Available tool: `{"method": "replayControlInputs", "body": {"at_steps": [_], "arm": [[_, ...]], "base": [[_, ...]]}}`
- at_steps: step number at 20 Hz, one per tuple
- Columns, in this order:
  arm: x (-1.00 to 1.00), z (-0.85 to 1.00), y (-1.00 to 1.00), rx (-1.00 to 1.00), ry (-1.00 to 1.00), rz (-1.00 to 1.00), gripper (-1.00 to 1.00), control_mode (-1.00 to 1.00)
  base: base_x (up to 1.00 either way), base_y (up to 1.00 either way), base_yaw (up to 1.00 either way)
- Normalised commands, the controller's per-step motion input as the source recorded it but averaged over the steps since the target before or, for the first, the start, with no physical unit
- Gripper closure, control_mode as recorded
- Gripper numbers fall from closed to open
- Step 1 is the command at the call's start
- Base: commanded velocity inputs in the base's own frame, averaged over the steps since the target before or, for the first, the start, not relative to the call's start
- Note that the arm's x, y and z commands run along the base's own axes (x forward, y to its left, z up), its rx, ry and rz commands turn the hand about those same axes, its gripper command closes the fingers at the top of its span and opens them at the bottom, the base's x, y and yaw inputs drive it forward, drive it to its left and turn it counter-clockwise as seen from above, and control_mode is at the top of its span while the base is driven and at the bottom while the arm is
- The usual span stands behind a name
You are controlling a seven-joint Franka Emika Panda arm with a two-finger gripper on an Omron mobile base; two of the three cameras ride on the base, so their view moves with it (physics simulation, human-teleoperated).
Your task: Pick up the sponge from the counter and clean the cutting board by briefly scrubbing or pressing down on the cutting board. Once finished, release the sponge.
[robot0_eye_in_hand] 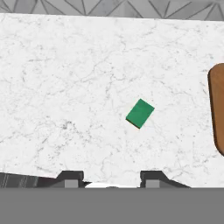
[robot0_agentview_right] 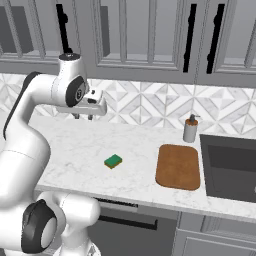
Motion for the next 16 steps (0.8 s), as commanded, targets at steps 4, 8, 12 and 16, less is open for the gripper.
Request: {"method": "replayControlInputs", "body": {"at_steps": [4, 8, 12, 16], "arm": [[0.00, -0.15, 0.00, -0.01, 0.00, -0.04, -1.00, -1.00], [0.01, -0.72, -0.02, 0.00, 0.08, -0.14, -1.00, -1.00], [0.00, -0.81, -0.09, 0.00, 0.08, -0.13, -1.00, -1.00], [0.02, -0.47, -0.03, 0.00, 0.01, -0.11, -1.00, -1.00]], "base": [[0.00, 0.00, 0.00], [0.00, 0.00, 0.00], [0.00, 0.00, 0.00], [0.00, 0.00, 0.00]]}}
